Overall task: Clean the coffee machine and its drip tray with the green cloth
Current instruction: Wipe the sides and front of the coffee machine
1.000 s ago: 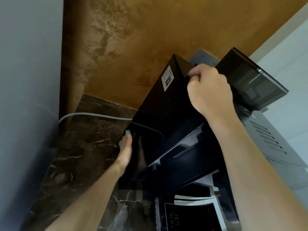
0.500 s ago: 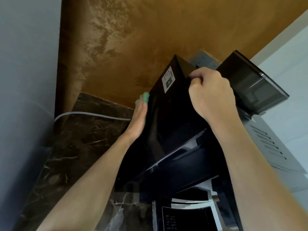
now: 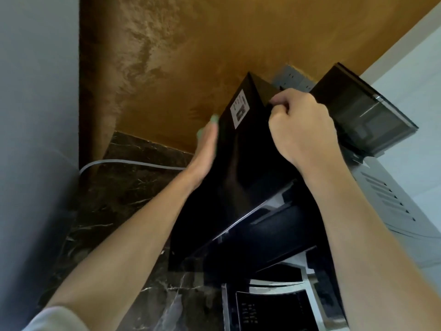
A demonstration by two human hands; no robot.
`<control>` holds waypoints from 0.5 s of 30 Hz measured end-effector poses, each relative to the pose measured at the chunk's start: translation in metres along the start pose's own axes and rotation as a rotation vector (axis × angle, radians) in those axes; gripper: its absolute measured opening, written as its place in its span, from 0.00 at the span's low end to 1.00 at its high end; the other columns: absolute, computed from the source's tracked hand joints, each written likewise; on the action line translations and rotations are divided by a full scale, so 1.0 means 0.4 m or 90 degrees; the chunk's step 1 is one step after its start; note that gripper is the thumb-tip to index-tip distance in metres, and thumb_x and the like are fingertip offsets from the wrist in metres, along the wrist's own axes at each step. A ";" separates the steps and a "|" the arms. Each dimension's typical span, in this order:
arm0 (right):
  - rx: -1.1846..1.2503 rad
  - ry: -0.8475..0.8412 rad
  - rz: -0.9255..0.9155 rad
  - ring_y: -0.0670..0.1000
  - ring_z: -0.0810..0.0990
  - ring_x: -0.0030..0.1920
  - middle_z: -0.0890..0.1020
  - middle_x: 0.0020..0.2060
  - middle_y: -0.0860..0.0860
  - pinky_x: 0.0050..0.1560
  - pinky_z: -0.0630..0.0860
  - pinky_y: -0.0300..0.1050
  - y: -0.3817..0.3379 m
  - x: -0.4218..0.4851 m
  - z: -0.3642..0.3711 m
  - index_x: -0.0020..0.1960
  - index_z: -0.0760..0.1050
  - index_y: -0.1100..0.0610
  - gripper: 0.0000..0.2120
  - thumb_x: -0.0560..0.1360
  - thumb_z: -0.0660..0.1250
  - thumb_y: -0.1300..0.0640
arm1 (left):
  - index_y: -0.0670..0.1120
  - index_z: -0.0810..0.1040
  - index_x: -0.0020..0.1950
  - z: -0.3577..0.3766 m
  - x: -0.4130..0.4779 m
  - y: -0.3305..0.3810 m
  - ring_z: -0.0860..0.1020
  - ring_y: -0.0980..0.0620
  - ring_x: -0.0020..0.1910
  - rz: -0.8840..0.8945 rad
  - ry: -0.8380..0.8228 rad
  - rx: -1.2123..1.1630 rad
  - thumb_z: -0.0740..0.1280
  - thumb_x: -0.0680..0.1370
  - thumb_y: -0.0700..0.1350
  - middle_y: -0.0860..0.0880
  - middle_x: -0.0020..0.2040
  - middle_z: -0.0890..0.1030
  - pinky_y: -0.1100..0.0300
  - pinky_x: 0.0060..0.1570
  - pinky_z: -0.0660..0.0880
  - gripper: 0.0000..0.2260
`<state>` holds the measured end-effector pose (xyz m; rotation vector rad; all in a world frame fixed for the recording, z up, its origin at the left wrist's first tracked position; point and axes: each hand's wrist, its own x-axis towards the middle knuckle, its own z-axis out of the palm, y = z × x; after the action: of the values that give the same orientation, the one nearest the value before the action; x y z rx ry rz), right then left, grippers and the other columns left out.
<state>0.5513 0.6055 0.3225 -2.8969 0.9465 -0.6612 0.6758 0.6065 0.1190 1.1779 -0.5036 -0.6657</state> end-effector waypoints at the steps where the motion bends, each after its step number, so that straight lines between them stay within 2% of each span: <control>1: -0.001 0.000 0.002 0.50 0.77 0.42 0.79 0.45 0.48 0.35 0.68 0.41 -0.002 -0.001 -0.001 0.66 0.78 0.50 0.16 0.83 0.57 0.56 | 0.63 0.47 0.83 0.030 0.001 0.093 0.42 0.54 0.83 0.067 -0.021 0.019 0.46 0.79 0.75 0.58 0.85 0.46 0.42 0.81 0.42 0.35; 4: -0.013 0.015 0.006 0.52 0.75 0.44 0.80 0.47 0.50 0.37 0.67 0.43 -0.006 -0.005 -0.001 0.65 0.79 0.50 0.17 0.82 0.56 0.56 | 0.55 0.44 0.85 0.084 -0.006 0.259 0.39 0.57 0.83 0.193 -0.046 0.042 0.44 0.86 0.62 0.55 0.85 0.42 0.49 0.81 0.39 0.28; 7: -0.017 0.012 0.005 0.51 0.75 0.40 0.80 0.45 0.49 0.34 0.67 0.41 -0.006 -0.007 -0.001 0.65 0.79 0.50 0.16 0.83 0.56 0.56 | 0.53 0.46 0.85 0.071 0.008 0.206 0.46 0.56 0.83 0.209 -0.042 0.030 0.44 0.87 0.60 0.53 0.85 0.47 0.52 0.82 0.44 0.27; 11: -0.012 0.001 -0.007 0.51 0.80 0.40 0.82 0.46 0.50 0.37 0.74 0.42 -0.003 0.000 -0.002 0.65 0.79 0.50 0.16 0.83 0.56 0.56 | 0.55 0.57 0.84 -0.017 0.019 -0.018 0.58 0.54 0.82 0.027 -0.010 -0.062 0.49 0.80 0.73 0.54 0.83 0.60 0.47 0.82 0.53 0.36; 13: -0.001 -0.005 -0.002 0.53 0.81 0.44 0.82 0.46 0.49 0.43 0.79 0.47 -0.001 0.004 0.003 0.65 0.78 0.49 0.16 0.83 0.56 0.55 | 0.56 0.55 0.84 -0.063 -0.012 -0.173 0.57 0.51 0.82 -0.104 0.022 -0.060 0.47 0.79 0.74 0.52 0.83 0.58 0.46 0.81 0.53 0.38; 15: 0.009 -0.009 -0.002 0.54 0.81 0.47 0.83 0.45 0.49 0.46 0.81 0.51 0.002 0.006 0.006 0.64 0.78 0.49 0.16 0.83 0.56 0.54 | 0.59 0.52 0.84 -0.106 -0.075 -0.310 0.56 0.48 0.82 -0.233 0.031 -0.042 0.47 0.74 0.80 0.52 0.84 0.55 0.43 0.80 0.55 0.43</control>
<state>0.5536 0.6030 0.3210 -2.8879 0.9322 -0.6438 0.6571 0.6271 -0.0124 1.2317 -0.2225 -0.9560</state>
